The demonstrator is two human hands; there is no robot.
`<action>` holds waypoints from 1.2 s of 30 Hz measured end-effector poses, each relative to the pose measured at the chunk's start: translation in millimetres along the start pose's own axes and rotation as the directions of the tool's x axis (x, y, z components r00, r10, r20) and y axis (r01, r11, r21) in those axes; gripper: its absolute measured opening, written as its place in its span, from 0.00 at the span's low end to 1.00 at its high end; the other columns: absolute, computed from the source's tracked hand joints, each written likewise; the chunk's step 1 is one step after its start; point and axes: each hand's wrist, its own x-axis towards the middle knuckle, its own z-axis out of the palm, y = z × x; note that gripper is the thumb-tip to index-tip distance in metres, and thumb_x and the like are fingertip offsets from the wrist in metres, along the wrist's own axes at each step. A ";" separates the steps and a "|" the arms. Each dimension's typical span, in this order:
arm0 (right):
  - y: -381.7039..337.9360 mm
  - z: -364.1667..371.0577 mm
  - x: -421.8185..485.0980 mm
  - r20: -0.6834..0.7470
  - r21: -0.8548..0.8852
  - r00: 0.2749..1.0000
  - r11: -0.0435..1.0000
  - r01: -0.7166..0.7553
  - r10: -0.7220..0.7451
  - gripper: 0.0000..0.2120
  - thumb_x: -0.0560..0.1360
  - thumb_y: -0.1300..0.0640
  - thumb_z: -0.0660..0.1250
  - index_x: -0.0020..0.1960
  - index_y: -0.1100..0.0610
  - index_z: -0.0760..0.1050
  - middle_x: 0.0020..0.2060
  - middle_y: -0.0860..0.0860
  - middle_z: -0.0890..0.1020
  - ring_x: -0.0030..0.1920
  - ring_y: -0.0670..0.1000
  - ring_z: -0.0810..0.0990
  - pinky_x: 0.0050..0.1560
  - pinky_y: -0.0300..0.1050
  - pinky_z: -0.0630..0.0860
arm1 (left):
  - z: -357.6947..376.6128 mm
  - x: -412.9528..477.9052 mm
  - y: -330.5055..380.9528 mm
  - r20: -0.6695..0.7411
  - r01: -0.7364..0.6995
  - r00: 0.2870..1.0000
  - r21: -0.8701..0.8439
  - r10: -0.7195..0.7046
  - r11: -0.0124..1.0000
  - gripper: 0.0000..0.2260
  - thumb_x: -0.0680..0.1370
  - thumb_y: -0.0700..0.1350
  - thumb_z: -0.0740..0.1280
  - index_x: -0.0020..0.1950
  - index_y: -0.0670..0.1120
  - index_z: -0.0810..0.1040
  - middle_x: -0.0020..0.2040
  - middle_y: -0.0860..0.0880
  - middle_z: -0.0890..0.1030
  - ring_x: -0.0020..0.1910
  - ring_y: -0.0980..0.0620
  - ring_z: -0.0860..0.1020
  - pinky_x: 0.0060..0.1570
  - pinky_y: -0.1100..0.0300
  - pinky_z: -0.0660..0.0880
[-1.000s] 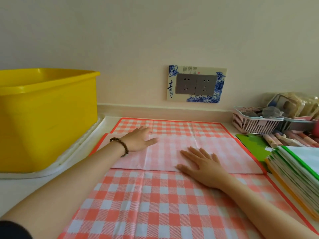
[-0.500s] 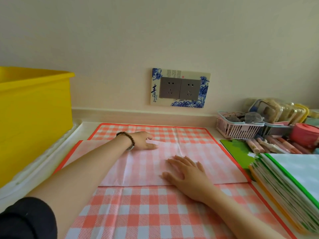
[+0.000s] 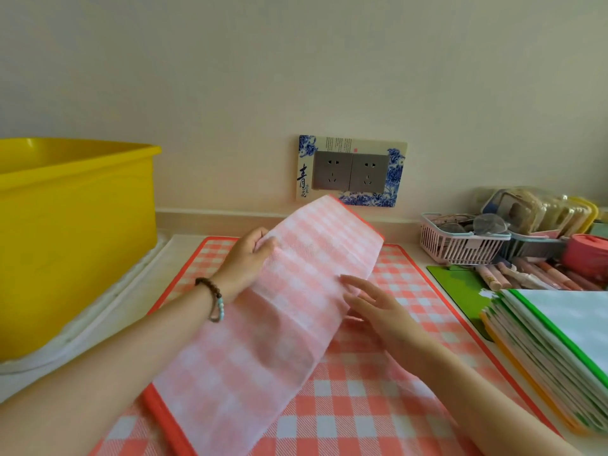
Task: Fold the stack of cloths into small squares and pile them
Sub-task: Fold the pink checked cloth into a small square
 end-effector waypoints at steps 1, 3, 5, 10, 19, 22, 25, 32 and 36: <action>1.7 1.2 0.6 0.043 0.072 0.999 0.997 -0.016 0.013 0.17 0.77 0.58 0.65 0.63 0.45 0.74 0.56 0.52 0.81 0.50 0.51 0.82 0.50 0.46 0.79 | 3.5 -4.3 -3.3 -0.029 0.034 0.999 -0.015 -0.034 0.999 0.09 0.81 0.45 0.59 0.46 0.41 0.72 0.38 0.47 0.71 0.37 0.51 0.68 0.35 0.62 0.65; 4.2 0.9 3.7 0.031 0.122 0.999 0.992 -0.039 0.036 0.19 0.76 0.66 0.64 0.64 0.51 0.74 0.55 0.54 0.81 0.46 0.52 0.83 0.44 0.43 0.81 | 7.6 -9.6 -10.4 -0.072 0.108 0.992 0.001 -0.108 0.994 0.10 0.81 0.44 0.59 0.50 0.37 0.73 0.40 0.46 0.72 0.39 0.51 0.68 0.37 0.60 0.64; 5.6 -3.1 7.2 -0.045 0.085 0.998 0.995 -0.044 0.048 0.21 0.76 0.69 0.63 0.65 0.53 0.73 0.58 0.53 0.79 0.44 0.52 0.83 0.39 0.40 0.79 | 8.2 -13.3 -15.5 -0.032 0.195 0.981 0.046 -0.194 0.980 0.09 0.80 0.44 0.61 0.50 0.38 0.75 0.43 0.46 0.73 0.41 0.51 0.70 0.41 0.60 0.65; 9.5 -20.3 13.5 -0.227 -0.169 0.974 0.984 -0.059 0.019 0.21 0.75 0.67 0.65 0.66 0.56 0.72 0.61 0.52 0.78 0.52 0.50 0.78 0.41 0.33 0.74 | 8.2 -26.6 -15.6 0.137 0.326 0.923 0.217 -0.360 0.920 0.14 0.78 0.45 0.64 0.34 0.46 0.67 0.29 0.51 0.66 0.29 0.54 0.64 0.26 0.68 0.61; 8.3 -27.4 19.2 -0.219 -0.308 0.974 0.944 -0.121 0.054 0.21 0.76 0.65 0.63 0.68 0.56 0.70 0.65 0.51 0.74 0.61 0.53 0.75 0.56 0.42 0.73 | 16.8 -38.1 -12.6 0.085 0.345 0.927 0.194 -0.366 0.918 0.06 0.77 0.45 0.67 0.45 0.42 0.77 0.35 0.50 0.78 0.31 0.57 0.77 0.26 0.67 0.72; 6.1 -31.5 20.3 -0.210 -0.304 0.976 0.944 -0.128 0.064 0.20 0.76 0.65 0.63 0.66 0.54 0.71 0.66 0.53 0.74 0.60 0.55 0.76 0.63 0.53 0.73 | 10.9 -44.4 -9.3 0.078 0.325 0.932 0.249 -0.354 0.912 0.21 0.76 0.47 0.68 0.66 0.42 0.69 0.52 0.48 0.80 0.45 0.52 0.80 0.34 0.64 0.75; -6.1 -35.9 7.2 -0.183 -0.498 0.982 0.865 -0.059 -0.038 0.17 0.77 0.64 0.63 0.64 0.53 0.73 0.63 0.53 0.75 0.50 0.51 0.78 0.55 0.48 0.76 | -1.0 -61.3 4.0 0.127 0.133 0.965 0.513 -0.229 0.848 0.30 0.75 0.53 0.68 0.73 0.48 0.60 0.65 0.52 0.70 0.57 0.53 0.75 0.50 0.64 0.72; -11.7 -48.3 -61.1 0.314 -0.907 0.933 0.234 0.350 -0.176 0.23 0.80 0.59 0.56 0.72 0.41 0.60 0.72 0.40 0.62 0.68 0.44 0.69 0.67 0.37 0.65 | -24.2 -123.0 32.6 0.496 -0.167 0.849 0.581 -0.184 0.796 0.27 0.71 0.65 0.64 0.69 0.62 0.65 0.67 0.64 0.63 0.66 0.65 0.62 0.65 0.66 0.58; -9.9 -55.8 -80.9 0.498 -0.860 0.865 -0.163 0.483 -0.066 0.27 0.82 0.52 0.52 0.74 0.39 0.41 0.75 0.39 0.49 0.74 0.43 0.55 0.73 0.38 0.51 | -26.4 -146.4 33.3 0.559 -0.198 0.772 0.664 -0.303 0.721 0.40 0.68 0.70 0.63 0.75 0.61 0.52 0.73 0.64 0.53 0.72 0.63 0.54 0.68 0.64 0.52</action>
